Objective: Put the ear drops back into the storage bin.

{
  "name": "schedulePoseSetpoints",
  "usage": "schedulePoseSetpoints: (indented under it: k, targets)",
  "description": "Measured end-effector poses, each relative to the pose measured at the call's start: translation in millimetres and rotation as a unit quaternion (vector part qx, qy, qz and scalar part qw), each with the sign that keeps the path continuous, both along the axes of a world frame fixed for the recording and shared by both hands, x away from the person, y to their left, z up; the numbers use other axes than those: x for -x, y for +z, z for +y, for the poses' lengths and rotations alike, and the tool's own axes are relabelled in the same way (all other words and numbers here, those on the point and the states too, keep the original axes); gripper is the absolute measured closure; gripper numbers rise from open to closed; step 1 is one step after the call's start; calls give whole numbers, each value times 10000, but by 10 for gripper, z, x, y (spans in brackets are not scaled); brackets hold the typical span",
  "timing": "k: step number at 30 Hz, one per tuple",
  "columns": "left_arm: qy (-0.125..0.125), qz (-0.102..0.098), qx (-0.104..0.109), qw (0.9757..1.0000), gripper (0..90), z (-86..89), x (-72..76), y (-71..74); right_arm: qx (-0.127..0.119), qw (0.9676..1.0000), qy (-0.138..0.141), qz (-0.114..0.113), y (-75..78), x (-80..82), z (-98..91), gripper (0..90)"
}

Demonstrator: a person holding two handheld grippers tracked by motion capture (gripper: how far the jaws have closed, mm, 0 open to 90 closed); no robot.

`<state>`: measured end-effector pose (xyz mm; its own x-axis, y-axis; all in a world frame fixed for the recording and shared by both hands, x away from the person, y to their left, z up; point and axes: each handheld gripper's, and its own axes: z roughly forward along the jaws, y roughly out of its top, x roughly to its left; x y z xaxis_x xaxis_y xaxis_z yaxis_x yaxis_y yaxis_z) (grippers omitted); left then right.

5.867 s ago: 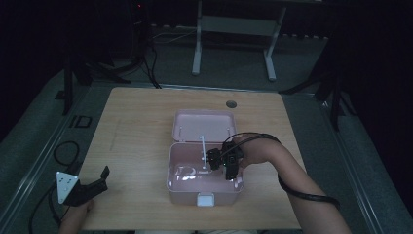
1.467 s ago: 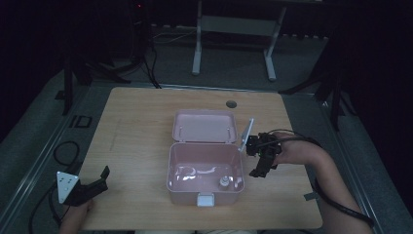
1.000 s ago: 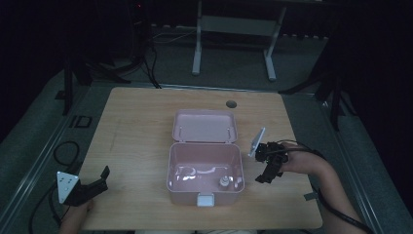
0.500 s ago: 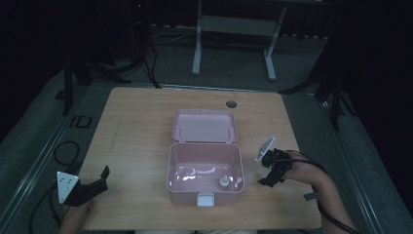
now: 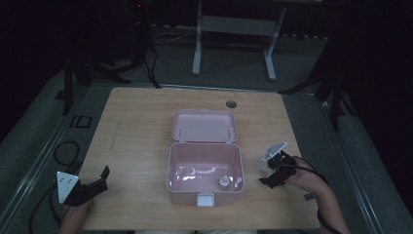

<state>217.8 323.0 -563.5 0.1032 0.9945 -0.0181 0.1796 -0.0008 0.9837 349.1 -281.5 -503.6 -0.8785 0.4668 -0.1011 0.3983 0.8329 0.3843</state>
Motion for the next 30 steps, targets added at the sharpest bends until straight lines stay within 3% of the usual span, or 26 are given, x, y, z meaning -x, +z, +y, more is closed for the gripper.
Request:
schedulePoseSetpoints:
  k: [5,9,13,18,19,20,21,22,23,24,26,30]
  targets:
    - [-3,-3,-4,10000,10,0,1,0,-201,9994,-258,-93,-68,32,-84,142]
    - [-2,-4,-5,10000,9,0,1,0,-465,9971,-553,-218,-120,52,-174,142]
    - [0,-4,-2,10000,9,0,1,0,-547,9952,-746,-311,-179,67,-228,139]
    - [-2,-2,-1,10000,10,1,1,0,-932,9882,-1087,-536,-293,116,-302,133]
    - [-2,-2,-1,10000,10,1,1,0,-932,9882,-1087,-536,-293,116,-302,133]
    - [-3,-4,-4,10000,10,0,1,0,-983,9867,-1148,-597,-309,125,-307,133]
    - [0,-5,-4,10000,10,0,2,0,-1085,9824,-1337,-727,-350,141,-328,132]
    - [0,-5,-4,10000,9,0,2,0,-1085,9824,-1337,-727,-350,141,-328,132]
    - [-2,-5,-5,10000,9,0,2,0,-1129,9793,-1460,-837,-367,149,-340,132]
    - [1,-5,-5,10000,10,-1,2,0,-1276,9725,-1679,-986,-382,163,-366,131]
    - [1,-5,-5,10000,9,0,2,0,-1419,9652,-1890,-1119,-397,183,-385,132]
    - [-4,-3,-20,10000,9,0,2,0,-1417,9568,-2172,-1313,-431,210,-404,129]
